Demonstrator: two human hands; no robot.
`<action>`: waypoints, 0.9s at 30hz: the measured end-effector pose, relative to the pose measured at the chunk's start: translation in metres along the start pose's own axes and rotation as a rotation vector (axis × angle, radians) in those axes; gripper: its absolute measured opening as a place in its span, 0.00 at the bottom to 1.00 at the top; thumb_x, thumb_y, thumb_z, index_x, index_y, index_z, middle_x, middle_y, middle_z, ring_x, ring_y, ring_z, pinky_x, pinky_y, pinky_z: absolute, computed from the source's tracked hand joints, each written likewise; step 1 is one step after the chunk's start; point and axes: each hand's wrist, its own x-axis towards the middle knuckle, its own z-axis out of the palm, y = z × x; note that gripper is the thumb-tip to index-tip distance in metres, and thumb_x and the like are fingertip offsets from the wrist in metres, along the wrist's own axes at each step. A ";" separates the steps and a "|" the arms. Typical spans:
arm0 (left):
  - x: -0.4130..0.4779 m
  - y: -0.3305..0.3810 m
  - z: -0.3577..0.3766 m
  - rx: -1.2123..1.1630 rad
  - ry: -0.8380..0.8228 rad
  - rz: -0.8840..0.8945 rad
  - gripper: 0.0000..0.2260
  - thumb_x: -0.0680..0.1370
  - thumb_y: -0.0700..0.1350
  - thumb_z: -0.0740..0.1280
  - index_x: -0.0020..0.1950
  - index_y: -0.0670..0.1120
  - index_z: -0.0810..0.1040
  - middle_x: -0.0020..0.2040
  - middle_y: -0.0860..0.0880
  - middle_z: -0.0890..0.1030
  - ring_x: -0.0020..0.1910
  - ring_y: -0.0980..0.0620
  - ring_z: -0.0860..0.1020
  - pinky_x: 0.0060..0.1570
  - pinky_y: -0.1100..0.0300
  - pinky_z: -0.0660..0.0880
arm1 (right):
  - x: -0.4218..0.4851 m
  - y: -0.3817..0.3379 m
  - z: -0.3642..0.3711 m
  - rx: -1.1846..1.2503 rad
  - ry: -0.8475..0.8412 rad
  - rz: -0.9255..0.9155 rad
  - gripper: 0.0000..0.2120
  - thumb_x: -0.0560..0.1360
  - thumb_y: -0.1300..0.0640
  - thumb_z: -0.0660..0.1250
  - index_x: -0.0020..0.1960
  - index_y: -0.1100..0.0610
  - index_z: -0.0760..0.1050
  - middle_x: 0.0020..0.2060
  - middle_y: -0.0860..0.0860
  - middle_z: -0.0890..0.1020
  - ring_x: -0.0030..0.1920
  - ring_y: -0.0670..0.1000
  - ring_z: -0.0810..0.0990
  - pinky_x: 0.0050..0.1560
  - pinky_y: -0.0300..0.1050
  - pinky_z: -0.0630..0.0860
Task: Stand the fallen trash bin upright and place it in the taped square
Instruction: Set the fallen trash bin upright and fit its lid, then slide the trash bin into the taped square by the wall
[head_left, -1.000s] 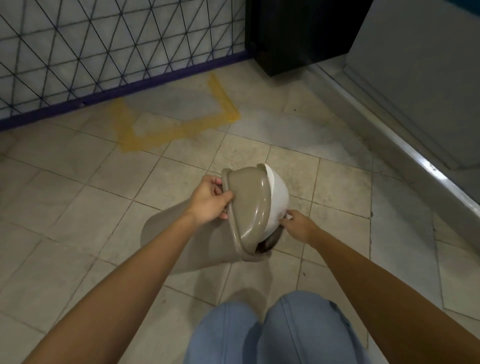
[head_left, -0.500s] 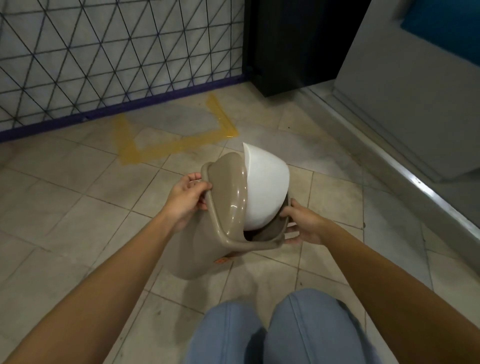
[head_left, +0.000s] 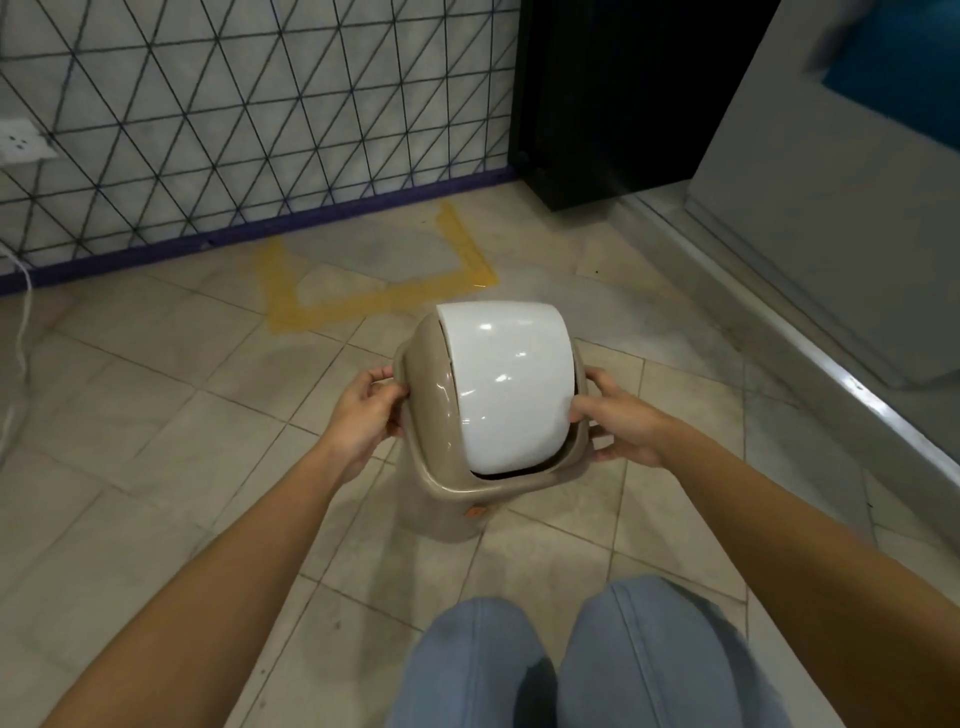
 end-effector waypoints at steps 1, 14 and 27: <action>0.000 -0.002 -0.001 0.004 0.013 -0.002 0.13 0.77 0.39 0.61 0.62 0.41 0.71 0.38 0.46 0.75 0.33 0.52 0.73 0.35 0.55 0.73 | 0.000 -0.003 0.002 -0.018 0.012 -0.011 0.34 0.70 0.60 0.64 0.70 0.38 0.56 0.53 0.49 0.74 0.52 0.54 0.75 0.48 0.52 0.76; 0.007 -0.014 -0.017 0.061 0.098 -0.048 0.18 0.79 0.40 0.59 0.69 0.45 0.70 0.43 0.46 0.80 0.36 0.52 0.77 0.32 0.60 0.73 | -0.004 -0.017 0.025 -0.143 -0.017 -0.082 0.36 0.71 0.56 0.66 0.71 0.36 0.52 0.49 0.50 0.78 0.50 0.50 0.77 0.41 0.46 0.76; -0.023 -0.009 -0.035 0.222 -0.022 0.109 0.29 0.72 0.46 0.64 0.74 0.53 0.64 0.70 0.56 0.70 0.64 0.60 0.68 0.60 0.62 0.66 | -0.002 -0.009 0.041 -0.556 0.087 -0.286 0.61 0.55 0.52 0.82 0.76 0.50 0.46 0.70 0.54 0.59 0.71 0.56 0.61 0.71 0.55 0.64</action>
